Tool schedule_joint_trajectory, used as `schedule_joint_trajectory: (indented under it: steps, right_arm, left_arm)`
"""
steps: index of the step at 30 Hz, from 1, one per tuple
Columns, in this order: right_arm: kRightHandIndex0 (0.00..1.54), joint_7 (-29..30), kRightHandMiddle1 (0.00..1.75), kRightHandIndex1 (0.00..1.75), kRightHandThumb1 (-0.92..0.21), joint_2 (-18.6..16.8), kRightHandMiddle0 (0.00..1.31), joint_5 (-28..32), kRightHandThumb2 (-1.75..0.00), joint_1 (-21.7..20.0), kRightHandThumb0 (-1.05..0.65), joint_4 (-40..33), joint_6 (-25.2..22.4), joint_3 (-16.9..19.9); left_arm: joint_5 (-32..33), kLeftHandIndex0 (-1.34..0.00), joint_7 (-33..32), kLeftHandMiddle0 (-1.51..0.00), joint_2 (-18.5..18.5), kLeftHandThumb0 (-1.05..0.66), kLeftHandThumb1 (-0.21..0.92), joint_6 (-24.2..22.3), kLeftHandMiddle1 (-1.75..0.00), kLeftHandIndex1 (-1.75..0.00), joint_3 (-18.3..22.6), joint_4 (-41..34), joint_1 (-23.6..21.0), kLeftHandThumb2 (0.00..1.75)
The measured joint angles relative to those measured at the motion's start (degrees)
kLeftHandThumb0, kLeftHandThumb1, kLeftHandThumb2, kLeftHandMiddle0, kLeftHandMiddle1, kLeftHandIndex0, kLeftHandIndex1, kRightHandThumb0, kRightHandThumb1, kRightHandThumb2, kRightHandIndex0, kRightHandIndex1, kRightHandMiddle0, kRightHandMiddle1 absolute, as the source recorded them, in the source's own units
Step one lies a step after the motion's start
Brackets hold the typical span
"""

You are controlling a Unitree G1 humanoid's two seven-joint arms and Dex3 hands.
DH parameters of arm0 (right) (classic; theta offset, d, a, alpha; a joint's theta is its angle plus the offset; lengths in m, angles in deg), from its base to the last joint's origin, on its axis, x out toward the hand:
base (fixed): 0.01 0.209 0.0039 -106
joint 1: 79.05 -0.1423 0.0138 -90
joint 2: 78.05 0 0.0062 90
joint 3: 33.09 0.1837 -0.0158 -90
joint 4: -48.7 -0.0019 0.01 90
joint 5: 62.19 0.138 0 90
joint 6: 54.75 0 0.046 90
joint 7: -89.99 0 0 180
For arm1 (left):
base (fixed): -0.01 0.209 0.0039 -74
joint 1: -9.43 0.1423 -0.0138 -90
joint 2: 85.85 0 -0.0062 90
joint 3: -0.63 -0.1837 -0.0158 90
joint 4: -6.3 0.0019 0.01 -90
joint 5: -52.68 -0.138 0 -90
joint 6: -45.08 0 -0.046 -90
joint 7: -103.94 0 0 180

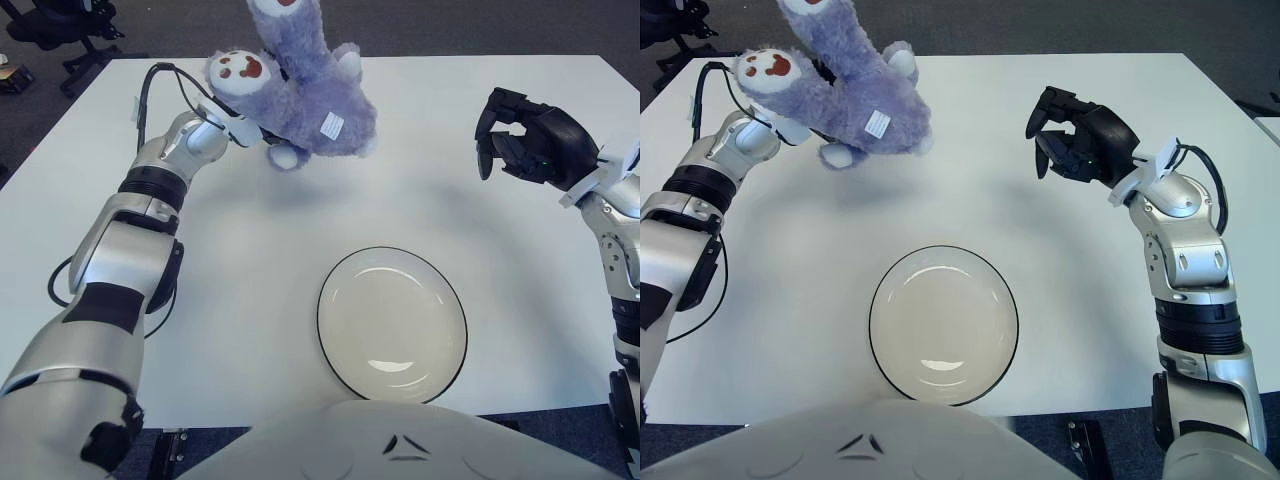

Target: Put the doll into the plate.

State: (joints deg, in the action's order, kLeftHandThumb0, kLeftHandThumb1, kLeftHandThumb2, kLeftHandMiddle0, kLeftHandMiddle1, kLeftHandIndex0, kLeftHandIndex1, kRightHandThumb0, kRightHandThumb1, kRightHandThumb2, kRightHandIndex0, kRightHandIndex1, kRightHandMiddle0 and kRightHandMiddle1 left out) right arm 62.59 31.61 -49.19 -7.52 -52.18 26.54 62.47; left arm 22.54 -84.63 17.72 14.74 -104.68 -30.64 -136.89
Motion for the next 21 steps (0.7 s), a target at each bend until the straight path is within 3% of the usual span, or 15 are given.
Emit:
schedule_joint_trajectory:
  steps: [5,11,18,21]
  right_arm:
    - [0.77,0.1,1.59,1.64,-0.92,-0.9,0.36,-1.8,-0.37,0.0,-0.35,0.2,0.9,-0.3]
    - [0.71,3.6,1.54,1.61,-0.92,-1.8,0.4,-9.7,-0.33,0.6,-0.35,1.2,7.5,-1.9]
    - [0.69,4.5,1.54,1.6,-0.92,-2.9,0.4,-12.9,-0.33,1.2,-0.35,2.5,11.8,-2.3]
    - [0.45,4.6,1.58,1.48,-0.92,-3.0,0.35,-14.3,-0.37,1.5,-0.36,2.5,12.6,-2.5]
  left_arm:
    - [0.0,-0.43,-0.1,-0.64,0.2,0.0,0.27,-0.2,-1.71,-1.75,0.7,-1.6,0.2,1.36]
    - [0.0,-0.43,-0.7,-0.64,0.2,0.0,0.27,0.0,-1.71,-1.75,1.4,-2.4,0.7,1.36]
    - [0.0,-0.43,-0.7,-0.64,0.2,0.0,0.28,0.1,-1.71,-1.75,1.9,-2.9,0.8,1.36]
    - [0.0,-0.43,-0.7,-0.64,0.2,0.0,0.28,0.1,-1.71,-1.75,2.1,-3.1,0.8,1.36]
